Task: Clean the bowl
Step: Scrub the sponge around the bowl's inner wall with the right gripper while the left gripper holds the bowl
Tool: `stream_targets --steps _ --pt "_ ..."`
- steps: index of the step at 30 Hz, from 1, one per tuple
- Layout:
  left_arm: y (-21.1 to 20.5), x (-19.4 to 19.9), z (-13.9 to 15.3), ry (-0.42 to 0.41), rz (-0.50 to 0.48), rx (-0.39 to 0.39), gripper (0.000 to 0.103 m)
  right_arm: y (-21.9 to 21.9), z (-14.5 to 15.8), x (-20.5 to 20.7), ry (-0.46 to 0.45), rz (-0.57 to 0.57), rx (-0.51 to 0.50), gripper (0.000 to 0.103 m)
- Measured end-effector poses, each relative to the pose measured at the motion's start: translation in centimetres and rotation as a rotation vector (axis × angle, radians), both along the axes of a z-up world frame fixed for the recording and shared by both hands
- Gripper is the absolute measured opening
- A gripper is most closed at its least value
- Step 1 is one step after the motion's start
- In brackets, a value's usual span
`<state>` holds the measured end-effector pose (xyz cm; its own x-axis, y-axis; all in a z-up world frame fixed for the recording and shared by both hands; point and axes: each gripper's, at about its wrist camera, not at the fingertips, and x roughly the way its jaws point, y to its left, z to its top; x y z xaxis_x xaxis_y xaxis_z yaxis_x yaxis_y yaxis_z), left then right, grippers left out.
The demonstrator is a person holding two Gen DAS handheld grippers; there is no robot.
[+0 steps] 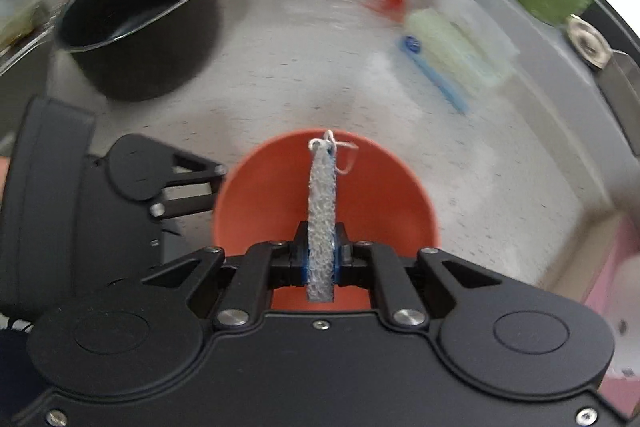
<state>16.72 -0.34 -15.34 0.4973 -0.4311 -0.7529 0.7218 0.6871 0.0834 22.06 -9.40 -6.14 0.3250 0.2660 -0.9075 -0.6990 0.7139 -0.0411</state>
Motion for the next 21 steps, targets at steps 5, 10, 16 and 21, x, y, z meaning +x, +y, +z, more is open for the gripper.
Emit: stream_targets --steps 5,10,16,21 --pt "0.1 0.1 -0.1 -0.003 0.001 -0.006 0.039 0.6 0.5 -1.4 0.034 0.152 -0.013 0.011" --pt "0.2 0.1 -0.2 -0.006 0.006 -0.012 0.039 1.1 0.9 -1.9 0.042 0.219 -0.060 0.011" --pt "0.2 0.0 -0.2 -0.006 0.004 -0.012 0.039 0.8 0.4 -1.6 0.048 0.216 -0.129 0.011" --pt "0.3 -0.2 -0.2 -0.008 0.002 -0.013 0.039 -0.3 0.3 -1.6 0.049 0.168 -0.124 0.011"
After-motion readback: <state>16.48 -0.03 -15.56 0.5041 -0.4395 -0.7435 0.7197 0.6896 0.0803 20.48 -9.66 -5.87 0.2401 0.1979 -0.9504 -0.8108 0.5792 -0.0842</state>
